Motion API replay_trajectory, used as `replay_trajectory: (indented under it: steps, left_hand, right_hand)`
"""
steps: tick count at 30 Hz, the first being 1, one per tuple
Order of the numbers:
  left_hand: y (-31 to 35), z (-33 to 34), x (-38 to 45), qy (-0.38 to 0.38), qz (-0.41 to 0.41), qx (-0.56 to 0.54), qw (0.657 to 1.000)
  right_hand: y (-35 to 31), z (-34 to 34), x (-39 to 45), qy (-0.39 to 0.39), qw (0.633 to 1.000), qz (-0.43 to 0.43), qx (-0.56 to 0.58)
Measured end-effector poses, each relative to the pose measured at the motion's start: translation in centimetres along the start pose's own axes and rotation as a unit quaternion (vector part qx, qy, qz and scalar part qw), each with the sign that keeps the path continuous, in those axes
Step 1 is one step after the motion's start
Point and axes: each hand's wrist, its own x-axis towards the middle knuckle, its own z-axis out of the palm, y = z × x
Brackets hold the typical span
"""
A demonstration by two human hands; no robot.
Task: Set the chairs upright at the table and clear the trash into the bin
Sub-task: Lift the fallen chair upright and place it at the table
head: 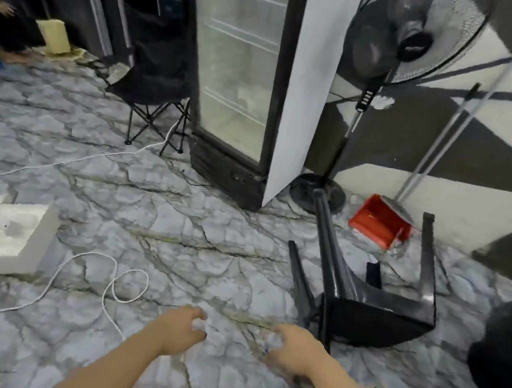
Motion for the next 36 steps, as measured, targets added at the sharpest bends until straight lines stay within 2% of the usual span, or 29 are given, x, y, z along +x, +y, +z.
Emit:
replay_trajectory:
  steps: [2,10,16,21,24,29,36]
  left_hand:
    - [0.5,-1.0,1.8,-0.008,0.013,0.014,1.000]
    - [7.1,-1.3,11.4,-0.130,0.106,0.085,0.982]
    - [13.7,-2.5,17.8,-0.163,0.163,0.166,0.959]
    - [20.0,-3.4,22.7,-0.170,0.214,0.235,0.933]
    - [23.2,-2.7,24.5,-0.199,0.247,0.288,0.904]
    - [27.7,0.2,27.5,-0.254,0.314,0.372,0.836]
    - [29.5,5.7,33.1,-0.363,0.365,0.447,0.732]
  right_hand:
    - [-0.1,-0.6,0.2,0.012,1.000,0.007,0.028]
    - [5.1,-2.2,2.7,0.039,0.982,0.115,0.147]
    - [11.0,-3.8,5.0,0.060,0.951,0.189,0.237]
    - [14.3,-5.8,6.0,0.085,0.932,0.208,0.285]
    - [15.9,-5.2,5.8,0.108,0.911,0.230,0.326]
    - [18.0,-2.4,5.0,0.114,0.869,0.300,0.377]
    - [17.8,3.9,6.4,0.122,0.747,0.415,0.505]
